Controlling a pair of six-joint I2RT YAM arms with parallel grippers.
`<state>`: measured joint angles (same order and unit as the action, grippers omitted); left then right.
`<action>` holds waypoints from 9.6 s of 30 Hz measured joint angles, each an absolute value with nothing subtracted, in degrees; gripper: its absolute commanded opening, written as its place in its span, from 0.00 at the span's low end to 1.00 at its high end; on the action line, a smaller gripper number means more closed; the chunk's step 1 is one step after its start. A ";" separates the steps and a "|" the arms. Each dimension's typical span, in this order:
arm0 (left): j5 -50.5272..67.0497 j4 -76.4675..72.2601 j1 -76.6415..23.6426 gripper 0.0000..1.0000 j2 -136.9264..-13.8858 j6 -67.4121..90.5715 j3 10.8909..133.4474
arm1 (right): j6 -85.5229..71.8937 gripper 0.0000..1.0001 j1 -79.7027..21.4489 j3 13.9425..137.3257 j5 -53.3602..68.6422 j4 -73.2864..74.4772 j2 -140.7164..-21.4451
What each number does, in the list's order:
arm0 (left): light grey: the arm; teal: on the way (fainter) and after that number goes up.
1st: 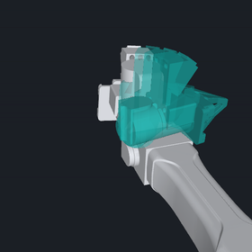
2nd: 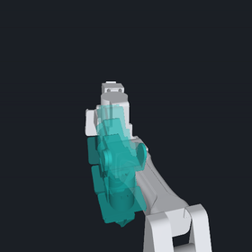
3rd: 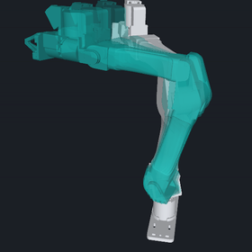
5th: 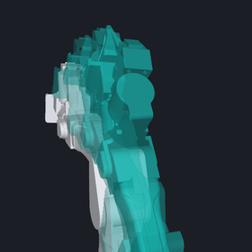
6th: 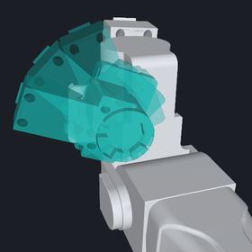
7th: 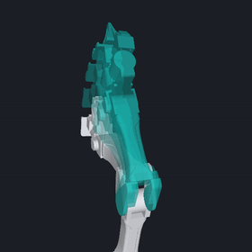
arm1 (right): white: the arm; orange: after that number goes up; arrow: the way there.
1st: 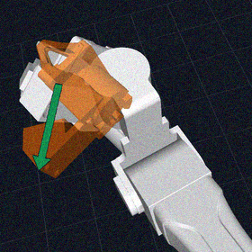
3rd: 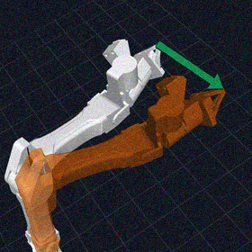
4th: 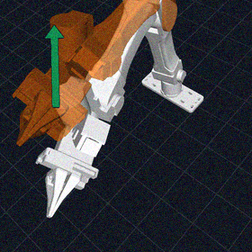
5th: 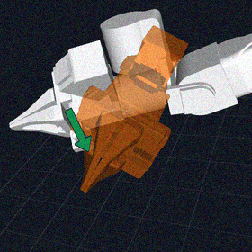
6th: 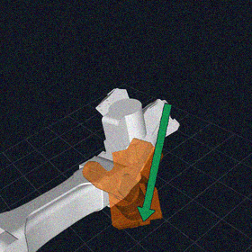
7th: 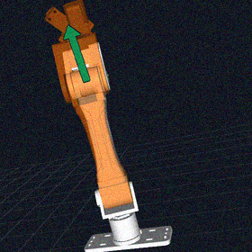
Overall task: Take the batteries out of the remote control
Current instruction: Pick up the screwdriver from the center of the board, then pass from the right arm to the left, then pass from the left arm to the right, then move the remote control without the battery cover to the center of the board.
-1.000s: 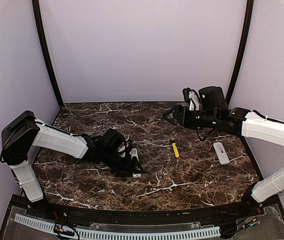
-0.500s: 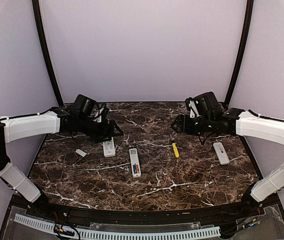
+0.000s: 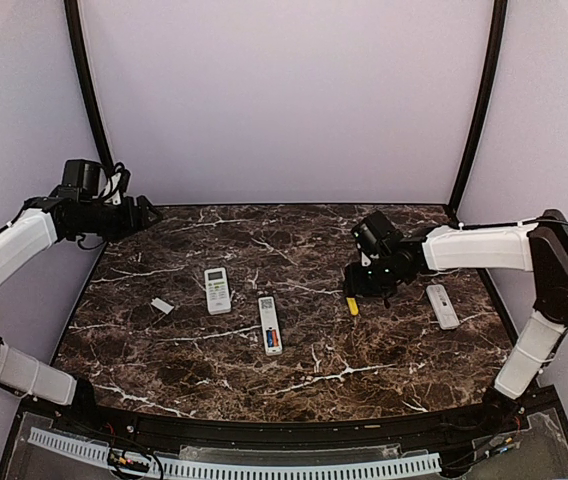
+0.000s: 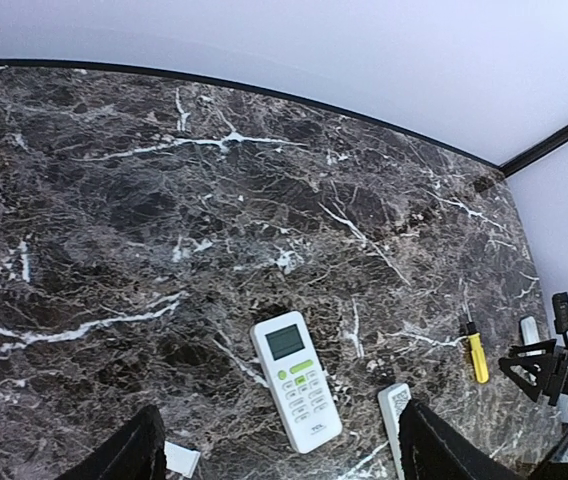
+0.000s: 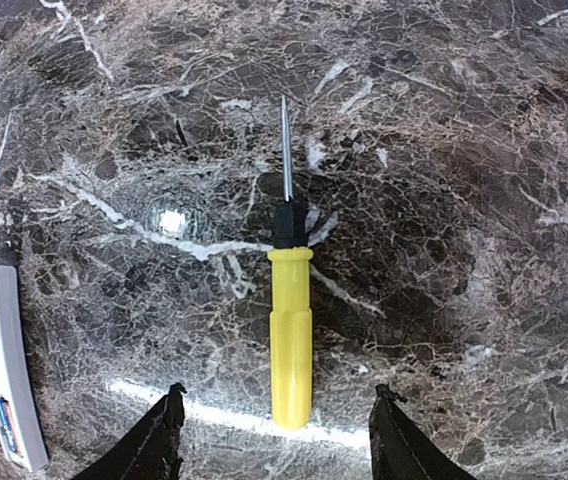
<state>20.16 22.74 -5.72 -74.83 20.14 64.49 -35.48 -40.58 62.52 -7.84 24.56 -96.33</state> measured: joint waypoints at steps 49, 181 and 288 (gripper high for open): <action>14.52 22.90 -5.61 0.81 -68.97 15.16 62.35 | -35.14 0.07 -42.44 69.76 -12.47 28.75 -109.71; 55.11 -5.02 -32.42 0.00 -76.31 30.96 61.84 | -17.82 0.26 -50.13 73.06 44.01 11.62 -88.92; 26.33 -12.69 -37.54 0.76 -100.40 43.33 52.71 | -37.98 0.00 -46.83 50.63 -6.13 -6.04 -69.43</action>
